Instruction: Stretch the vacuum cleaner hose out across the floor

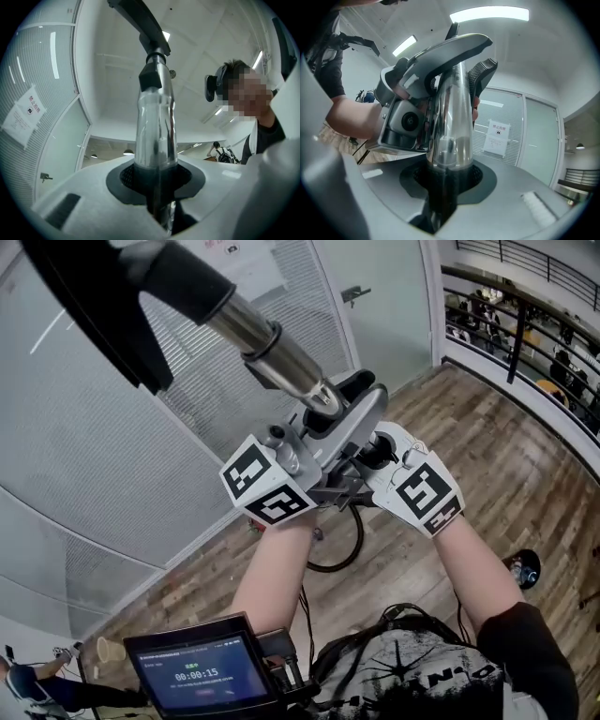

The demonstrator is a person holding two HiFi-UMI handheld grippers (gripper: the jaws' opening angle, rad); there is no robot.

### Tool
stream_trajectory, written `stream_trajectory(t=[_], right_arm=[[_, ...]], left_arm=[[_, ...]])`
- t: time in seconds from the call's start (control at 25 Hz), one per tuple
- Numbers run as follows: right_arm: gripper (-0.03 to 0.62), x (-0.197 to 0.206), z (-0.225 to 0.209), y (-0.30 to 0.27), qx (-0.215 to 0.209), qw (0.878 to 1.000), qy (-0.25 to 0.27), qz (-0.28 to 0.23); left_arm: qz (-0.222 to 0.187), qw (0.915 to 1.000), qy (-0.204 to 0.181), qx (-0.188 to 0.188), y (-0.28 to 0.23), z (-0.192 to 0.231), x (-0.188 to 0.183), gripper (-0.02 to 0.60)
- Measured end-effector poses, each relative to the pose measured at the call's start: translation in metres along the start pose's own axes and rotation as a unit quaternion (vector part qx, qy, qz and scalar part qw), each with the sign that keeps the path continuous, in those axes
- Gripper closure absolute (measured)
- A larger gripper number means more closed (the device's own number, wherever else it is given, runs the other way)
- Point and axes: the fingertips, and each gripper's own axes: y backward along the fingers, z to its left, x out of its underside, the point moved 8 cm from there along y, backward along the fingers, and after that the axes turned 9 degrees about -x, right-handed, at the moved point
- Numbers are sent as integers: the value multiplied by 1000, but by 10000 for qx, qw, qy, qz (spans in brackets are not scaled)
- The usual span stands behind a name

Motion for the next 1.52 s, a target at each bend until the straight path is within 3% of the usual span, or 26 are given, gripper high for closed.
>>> stream_trajectory(t=[0.36, 0.6, 0.76, 0.92, 1.16, 1.36, 1.52], right_arm=[[499, -17, 104, 64, 118, 9982, -240, 545], [499, -35, 189, 105, 185, 9979, -181, 597], [500, -40, 201, 112, 240, 9980, -186, 546], [502, -35, 206, 116, 220, 9985, -326, 384], [503, -59, 229, 185, 172, 9992, -253, 254], [505, -73, 233, 224, -404, 9986, -127, 306], [505, -73, 287, 262, -1045, 9941, -270, 135]], left_arm=[[-23, 9973, 571, 469, 40, -103, 6, 479], [-52, 9966, 507, 641, 77, -194, 2, 482], [-48, 9967, 483, 651, 81, -208, -2, 482], [129, 9979, 343, 534, 79, -216, 4, 482], [95, 9988, 192, 437, 53, -292, 0, 482], [-170, 9997, 147, -7, 39, -330, -3, 482], [-66, 9986, 38, -514, 57, -394, 7, 484]])
